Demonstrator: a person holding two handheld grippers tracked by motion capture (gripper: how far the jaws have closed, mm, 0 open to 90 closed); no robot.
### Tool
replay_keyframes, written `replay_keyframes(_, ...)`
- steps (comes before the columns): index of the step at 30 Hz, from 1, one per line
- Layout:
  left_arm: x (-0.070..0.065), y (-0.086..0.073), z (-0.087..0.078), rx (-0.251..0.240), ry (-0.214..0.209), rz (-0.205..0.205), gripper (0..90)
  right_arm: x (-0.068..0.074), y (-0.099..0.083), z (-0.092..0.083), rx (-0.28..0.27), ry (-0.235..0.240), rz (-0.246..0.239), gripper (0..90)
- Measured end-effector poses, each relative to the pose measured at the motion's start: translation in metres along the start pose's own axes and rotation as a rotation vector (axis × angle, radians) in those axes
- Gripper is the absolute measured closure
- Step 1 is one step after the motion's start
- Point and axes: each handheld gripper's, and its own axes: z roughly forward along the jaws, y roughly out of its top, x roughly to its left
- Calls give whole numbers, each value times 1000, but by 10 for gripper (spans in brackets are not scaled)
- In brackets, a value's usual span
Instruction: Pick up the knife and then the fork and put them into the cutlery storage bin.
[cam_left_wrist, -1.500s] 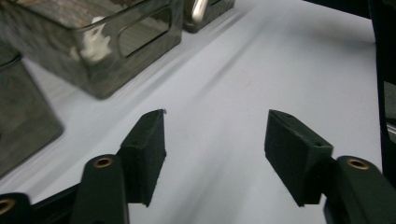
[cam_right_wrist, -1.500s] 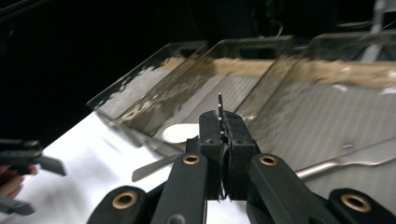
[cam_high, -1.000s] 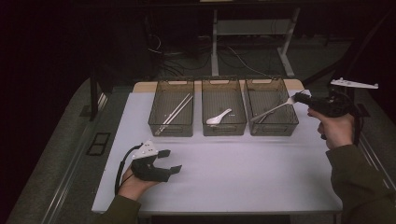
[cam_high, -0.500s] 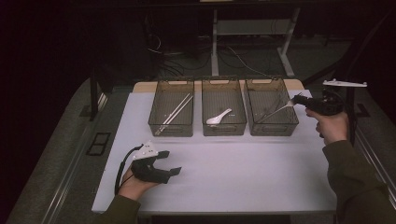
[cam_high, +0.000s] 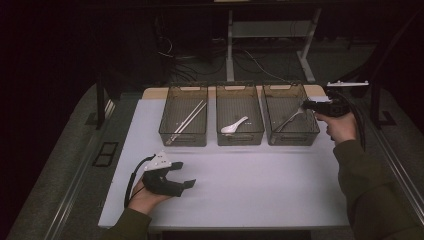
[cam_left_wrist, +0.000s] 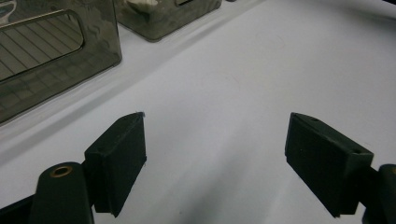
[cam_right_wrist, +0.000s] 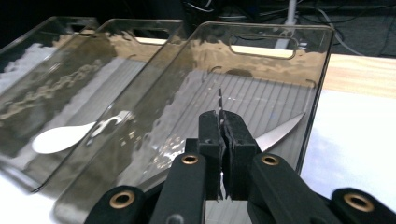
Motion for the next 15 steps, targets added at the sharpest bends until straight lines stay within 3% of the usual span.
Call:
replay_keyframes(10, 0, 2, 5, 10, -12, 12, 194, -8, 13, 33, 34, -53, -6, 801)
replay_keyframes(15, -1, 2, 6, 19, -16, 17, 191, -11, 14, 42, 34, -82, -39, 613)
